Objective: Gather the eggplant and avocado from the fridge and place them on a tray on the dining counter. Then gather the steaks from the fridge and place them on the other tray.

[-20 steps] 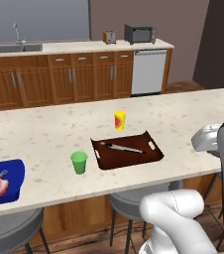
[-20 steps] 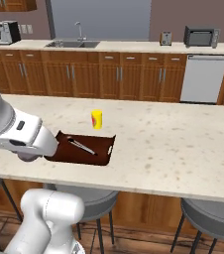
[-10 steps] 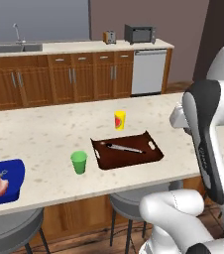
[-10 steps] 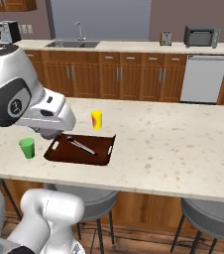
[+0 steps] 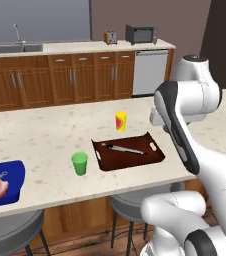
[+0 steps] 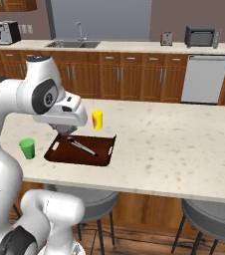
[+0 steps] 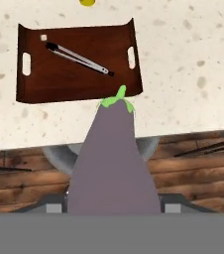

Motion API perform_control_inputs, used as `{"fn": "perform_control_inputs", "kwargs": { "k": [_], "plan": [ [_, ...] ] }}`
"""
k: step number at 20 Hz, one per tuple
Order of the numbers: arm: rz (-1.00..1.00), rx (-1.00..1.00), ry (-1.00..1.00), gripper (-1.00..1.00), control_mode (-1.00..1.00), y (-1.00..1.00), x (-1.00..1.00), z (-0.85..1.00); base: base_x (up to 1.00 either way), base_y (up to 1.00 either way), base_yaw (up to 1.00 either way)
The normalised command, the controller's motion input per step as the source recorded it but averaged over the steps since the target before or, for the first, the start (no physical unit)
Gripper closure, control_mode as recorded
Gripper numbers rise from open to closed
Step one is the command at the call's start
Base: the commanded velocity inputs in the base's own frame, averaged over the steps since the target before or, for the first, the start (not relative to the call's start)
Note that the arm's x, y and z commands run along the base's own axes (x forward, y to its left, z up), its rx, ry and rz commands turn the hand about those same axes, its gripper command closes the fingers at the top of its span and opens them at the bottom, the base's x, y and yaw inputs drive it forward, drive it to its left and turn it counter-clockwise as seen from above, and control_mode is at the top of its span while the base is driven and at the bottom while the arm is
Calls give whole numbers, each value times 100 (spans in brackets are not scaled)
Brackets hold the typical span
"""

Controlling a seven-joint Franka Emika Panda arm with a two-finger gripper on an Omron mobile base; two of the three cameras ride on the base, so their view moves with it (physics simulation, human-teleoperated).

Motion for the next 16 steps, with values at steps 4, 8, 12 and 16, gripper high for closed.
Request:
{"fn": "perform_control_inputs", "kwargs": {
  "k": [4,8,12,16],
  "plan": [
    [0,0,0,100,-100,1,86,-46,0,0,0],
    [0,0,0,100,-100,0,69,-28,0,0,0],
    [0,0,0,100,-100,0,72,-40,0,0,0],
    [0,0,0,100,-100,0,67,-60,0,0,0]
  ]
}}
